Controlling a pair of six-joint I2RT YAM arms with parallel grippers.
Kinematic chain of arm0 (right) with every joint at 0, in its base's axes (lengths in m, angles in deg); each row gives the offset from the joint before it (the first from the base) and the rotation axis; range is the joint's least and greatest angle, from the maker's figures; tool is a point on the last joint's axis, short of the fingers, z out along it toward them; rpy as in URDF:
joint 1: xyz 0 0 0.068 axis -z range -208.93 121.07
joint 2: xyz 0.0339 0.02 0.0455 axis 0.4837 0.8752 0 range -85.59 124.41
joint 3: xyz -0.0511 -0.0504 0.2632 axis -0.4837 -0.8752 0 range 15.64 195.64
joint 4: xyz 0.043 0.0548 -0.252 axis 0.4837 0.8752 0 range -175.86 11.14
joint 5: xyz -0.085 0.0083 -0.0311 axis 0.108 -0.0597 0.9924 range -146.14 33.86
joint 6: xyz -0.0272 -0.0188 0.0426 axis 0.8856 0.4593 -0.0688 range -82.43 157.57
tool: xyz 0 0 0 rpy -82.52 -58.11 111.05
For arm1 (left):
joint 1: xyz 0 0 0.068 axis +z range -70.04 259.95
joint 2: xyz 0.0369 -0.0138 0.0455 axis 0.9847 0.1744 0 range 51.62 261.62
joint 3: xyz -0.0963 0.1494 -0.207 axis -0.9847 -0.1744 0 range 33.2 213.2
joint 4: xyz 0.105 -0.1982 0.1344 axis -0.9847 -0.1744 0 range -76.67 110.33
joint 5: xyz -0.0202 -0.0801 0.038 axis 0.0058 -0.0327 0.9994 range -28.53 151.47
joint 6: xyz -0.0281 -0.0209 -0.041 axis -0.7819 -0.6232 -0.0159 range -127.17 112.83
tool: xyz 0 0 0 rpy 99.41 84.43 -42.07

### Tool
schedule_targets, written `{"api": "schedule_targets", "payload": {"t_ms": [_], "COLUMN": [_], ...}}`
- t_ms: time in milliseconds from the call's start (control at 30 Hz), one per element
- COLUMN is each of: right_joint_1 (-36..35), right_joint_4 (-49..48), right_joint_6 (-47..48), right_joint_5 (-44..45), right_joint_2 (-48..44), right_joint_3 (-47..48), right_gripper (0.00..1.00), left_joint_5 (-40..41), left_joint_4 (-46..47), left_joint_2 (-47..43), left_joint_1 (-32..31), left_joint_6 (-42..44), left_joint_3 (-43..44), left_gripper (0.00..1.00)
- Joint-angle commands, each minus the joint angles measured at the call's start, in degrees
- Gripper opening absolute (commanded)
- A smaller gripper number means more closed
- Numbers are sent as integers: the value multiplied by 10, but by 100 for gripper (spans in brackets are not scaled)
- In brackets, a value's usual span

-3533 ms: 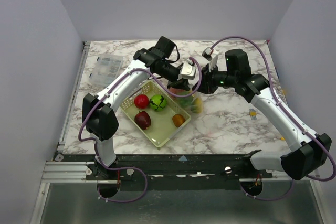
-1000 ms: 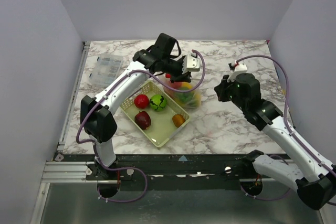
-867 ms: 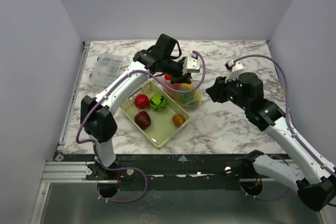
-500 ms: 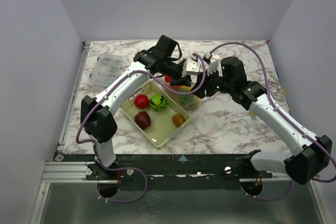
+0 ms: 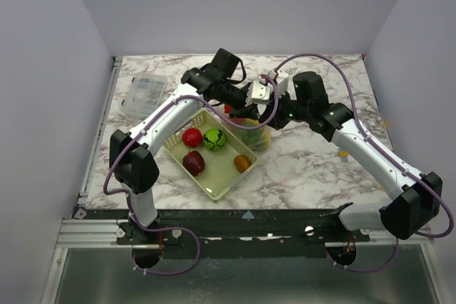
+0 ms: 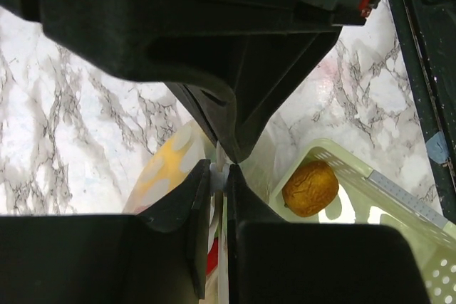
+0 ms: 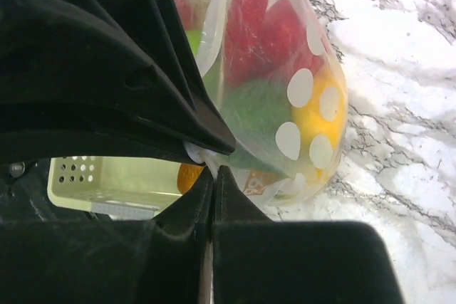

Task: Place the food in the zip-top bag and seal the zipper
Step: Zip the zipper food storage bag at the center of the board.

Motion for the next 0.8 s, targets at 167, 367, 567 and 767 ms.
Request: {"api": "schedule_targets", "payload": {"t_ms": [167, 367, 567, 767], "right_joint_1": [-5, -4, 7, 56], "right_joint_4": [42, -47, -83, -82], "right_joint_6": [-256, -338, -346, -334], "right_joint_5": [427, 499, 492, 470], "right_joint_2": [22, -45, -90, -121], "right_joint_3": [13, -94, -139, -151], "right_gripper": [0, 0, 0, 0], "left_joint_5": [77, 144, 165, 196], "left_joint_4": [87, 178, 173, 166], "left_joint_2": [-21, -40, -48, -50], "left_joint_1": [-4, -5, -3, 6], "left_joint_6": [-81, -140, -128, -132], "left_joint_3": [-11, -55, -67, -73], "left_gripper": [1, 3, 2, 0]}}
